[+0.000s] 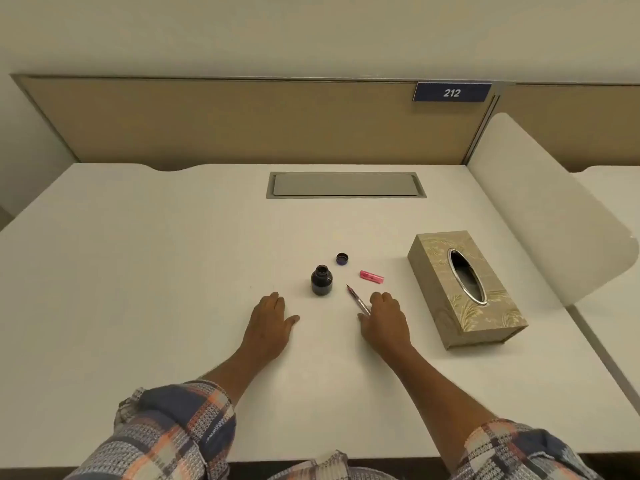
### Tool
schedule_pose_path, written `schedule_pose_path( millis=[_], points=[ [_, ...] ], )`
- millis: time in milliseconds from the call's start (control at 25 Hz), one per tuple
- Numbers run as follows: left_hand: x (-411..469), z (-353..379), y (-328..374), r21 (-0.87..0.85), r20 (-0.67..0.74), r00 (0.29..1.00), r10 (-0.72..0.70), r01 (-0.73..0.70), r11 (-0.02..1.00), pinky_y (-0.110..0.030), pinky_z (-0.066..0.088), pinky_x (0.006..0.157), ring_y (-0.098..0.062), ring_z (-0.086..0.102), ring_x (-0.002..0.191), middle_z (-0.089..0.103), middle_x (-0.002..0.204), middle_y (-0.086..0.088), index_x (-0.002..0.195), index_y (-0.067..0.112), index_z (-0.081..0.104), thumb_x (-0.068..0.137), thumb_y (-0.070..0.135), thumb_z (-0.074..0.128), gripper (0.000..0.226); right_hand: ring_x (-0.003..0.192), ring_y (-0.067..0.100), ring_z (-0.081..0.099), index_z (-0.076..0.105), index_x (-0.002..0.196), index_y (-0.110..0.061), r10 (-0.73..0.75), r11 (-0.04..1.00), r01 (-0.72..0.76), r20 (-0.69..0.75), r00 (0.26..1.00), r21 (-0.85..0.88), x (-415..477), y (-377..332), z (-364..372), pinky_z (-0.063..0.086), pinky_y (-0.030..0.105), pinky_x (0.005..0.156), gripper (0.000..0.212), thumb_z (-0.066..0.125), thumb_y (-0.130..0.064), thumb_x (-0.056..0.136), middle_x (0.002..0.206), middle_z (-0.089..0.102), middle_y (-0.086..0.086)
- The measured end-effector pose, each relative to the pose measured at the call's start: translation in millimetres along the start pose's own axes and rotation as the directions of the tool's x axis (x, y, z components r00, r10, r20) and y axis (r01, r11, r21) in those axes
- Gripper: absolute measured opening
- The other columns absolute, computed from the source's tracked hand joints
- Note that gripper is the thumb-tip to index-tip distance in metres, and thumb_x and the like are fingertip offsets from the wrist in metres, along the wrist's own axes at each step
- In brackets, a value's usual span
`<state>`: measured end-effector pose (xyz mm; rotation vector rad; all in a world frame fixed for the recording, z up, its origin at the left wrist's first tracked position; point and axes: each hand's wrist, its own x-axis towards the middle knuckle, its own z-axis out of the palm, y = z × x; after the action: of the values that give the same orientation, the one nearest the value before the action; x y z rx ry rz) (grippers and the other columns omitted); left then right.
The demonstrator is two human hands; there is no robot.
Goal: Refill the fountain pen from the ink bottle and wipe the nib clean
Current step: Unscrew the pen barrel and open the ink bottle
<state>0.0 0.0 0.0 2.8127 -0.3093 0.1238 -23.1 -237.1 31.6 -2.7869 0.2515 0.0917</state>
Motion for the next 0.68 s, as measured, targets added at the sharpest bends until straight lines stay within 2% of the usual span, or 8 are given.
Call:
schedule_pose_path(
  millis=[120, 280, 360, 440, 480, 560, 680],
  points=[
    [-1, 5, -1, -0.019, -0.003, 1.0, -0.027, 0.027, 0.999, -0.04, 0.048, 0.089, -0.036, 0.058, 0.101, 0.061, 0.107, -0.018, 0.102, -0.003, 0.058, 0.085, 0.03, 0.063, 0.038, 0.103, 0.028, 0.052, 0.054, 0.111, -0.01, 0.013, 1.0, -0.013, -0.018, 1.0, 0.002, -2, 2, 3, 0.047, 0.038, 0.081, 0.028, 0.056, -0.03, 0.092, 0.113, 0.056, 0.009],
    [-6, 3, 9, -0.093, 0.018, 0.992, -0.124, 0.125, 0.988, -0.044, 0.04, 0.104, -0.038, 0.05, 0.121, 0.055, 0.126, -0.023, 0.117, -0.007, 0.055, 0.087, 0.026, 0.061, 0.045, 0.095, 0.026, 0.053, 0.059, 0.099, -0.01, 0.077, 0.994, -0.074, -0.031, 0.997, 0.076, -4, -1, 8, 0.049, 0.038, 0.076, 0.014, 0.052, -0.021, 0.094, 0.104, 0.058, 0.008],
    [-8, 4, 15, -0.15, 0.002, 0.986, -0.166, 0.164, 0.975, -0.044, 0.039, 0.103, -0.039, 0.05, 0.121, 0.056, 0.127, -0.024, 0.116, -0.007, 0.057, 0.086, 0.023, 0.063, 0.043, 0.088, 0.024, 0.054, 0.059, 0.093, -0.009, 0.124, 0.981, -0.116, -0.045, 0.991, 0.158, -4, -1, 7, 0.049, 0.037, 0.073, 0.01, 0.052, -0.016, 0.093, 0.099, 0.058, 0.007],
    [-10, 1, 26, -0.269, -0.024, 0.978, -0.206, 0.192, 0.944, -0.039, 0.042, 0.098, -0.035, 0.055, 0.113, 0.061, 0.12, -0.018, 0.113, -0.003, 0.061, 0.088, 0.021, 0.061, 0.035, 0.081, 0.021, 0.052, 0.059, 0.089, -0.008, 0.2, 0.936, -0.176, -0.049, 0.979, 0.306, -5, -3, 4, 0.044, 0.031, 0.069, 0.008, 0.054, -0.014, 0.092, 0.095, 0.057, 0.007],
    [-10, -3, 34, -0.37, -0.016, 0.97, -0.241, 0.218, 0.903, -0.036, 0.043, 0.095, -0.031, 0.057, 0.109, 0.064, 0.116, -0.014, 0.111, 0.0, 0.063, 0.089, 0.02, 0.059, 0.03, 0.078, 0.019, 0.052, 0.059, 0.089, -0.008, 0.226, 0.91, -0.193, -0.051, 0.973, 0.368, -5, -4, 1, 0.04, 0.029, 0.068, 0.008, 0.055, -0.014, 0.092, 0.093, 0.057, 0.007],
    [-6, -15, 53, -0.577, 0.078, 0.939, -0.336, 0.317, 0.753, -0.031, 0.045, 0.088, -0.025, 0.061, 0.1, 0.069, 0.105, -0.009, 0.102, 0.005, 0.068, 0.091, 0.019, 0.057, 0.022, 0.077, 0.018, 0.052, 0.061, 0.092, -0.006, 0.256, 0.869, -0.211, -0.042, 0.966, 0.447, -6, -5, -5, 0.038, 0.026, 0.067, 0.007, 0.057, -0.012, 0.092, 0.094, 0.058, 0.009],
    [4, -30, 77, -0.75, 0.215, 0.887, -0.409, 0.418, 0.513, -0.033, 0.05, 0.078, -0.021, 0.064, 0.082, 0.072, 0.085, -0.006, 0.086, 0.007, 0.072, 0.089, 0.02, 0.058, 0.019, 0.076, 0.017, 0.053, 0.062, 0.094, -0.005, 0.262, 0.824, -0.224, -0.001, 0.965, 0.521, -7, -7, -17, 0.037, 0.024, 0.06, 0.008, 0.058, -0.011, 0.093, 0.095, 0.061, 0.008]
  ],
)
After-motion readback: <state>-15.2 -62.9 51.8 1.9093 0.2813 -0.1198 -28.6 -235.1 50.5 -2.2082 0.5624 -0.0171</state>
